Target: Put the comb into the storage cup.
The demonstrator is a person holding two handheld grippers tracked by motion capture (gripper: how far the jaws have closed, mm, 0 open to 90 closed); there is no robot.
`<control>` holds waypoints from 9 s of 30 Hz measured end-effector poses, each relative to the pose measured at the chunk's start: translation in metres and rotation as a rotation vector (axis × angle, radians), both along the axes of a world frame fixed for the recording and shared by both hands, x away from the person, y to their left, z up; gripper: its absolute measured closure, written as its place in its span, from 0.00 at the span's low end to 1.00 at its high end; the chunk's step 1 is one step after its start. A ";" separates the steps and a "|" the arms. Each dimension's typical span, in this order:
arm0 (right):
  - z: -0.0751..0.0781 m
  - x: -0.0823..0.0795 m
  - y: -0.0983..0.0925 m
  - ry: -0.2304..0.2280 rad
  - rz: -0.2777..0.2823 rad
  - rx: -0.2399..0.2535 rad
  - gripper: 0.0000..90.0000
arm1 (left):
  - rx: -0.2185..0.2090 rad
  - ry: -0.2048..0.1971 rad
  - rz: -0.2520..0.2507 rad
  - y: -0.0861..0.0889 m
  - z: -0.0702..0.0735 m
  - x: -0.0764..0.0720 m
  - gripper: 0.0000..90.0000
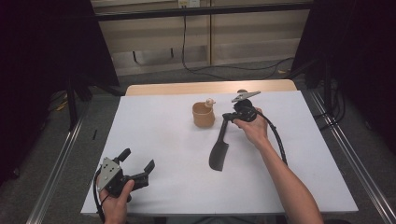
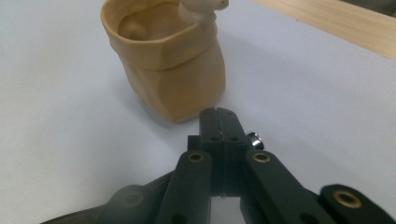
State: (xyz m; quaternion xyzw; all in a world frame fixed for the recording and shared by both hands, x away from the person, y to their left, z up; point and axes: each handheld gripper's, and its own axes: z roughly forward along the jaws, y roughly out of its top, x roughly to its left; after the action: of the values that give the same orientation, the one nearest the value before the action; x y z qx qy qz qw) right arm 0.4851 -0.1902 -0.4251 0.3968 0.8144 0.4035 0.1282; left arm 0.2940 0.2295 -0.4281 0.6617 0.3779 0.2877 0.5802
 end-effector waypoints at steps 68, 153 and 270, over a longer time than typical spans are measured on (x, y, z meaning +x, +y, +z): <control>-0.022 0.023 0.001 0.052 -0.016 -0.098 1.00 | 0.006 -0.004 0.002 0.001 0.000 0.000 0.04; -0.019 -0.010 -0.046 0.050 -0.031 -0.113 1.00 | 0.016 0.005 0.002 -0.001 0.000 0.000 0.04; 0.012 -0.048 -0.039 0.065 0.125 -0.015 0.04 | 0.032 -0.005 -0.006 -0.003 0.001 0.000 0.04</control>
State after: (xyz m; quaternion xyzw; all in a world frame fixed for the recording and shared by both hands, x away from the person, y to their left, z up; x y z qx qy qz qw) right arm 0.4369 -0.2296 -0.4134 0.3572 0.8444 0.3913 0.0792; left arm 0.2936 0.2261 -0.4270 0.6711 0.3698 0.2936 0.5715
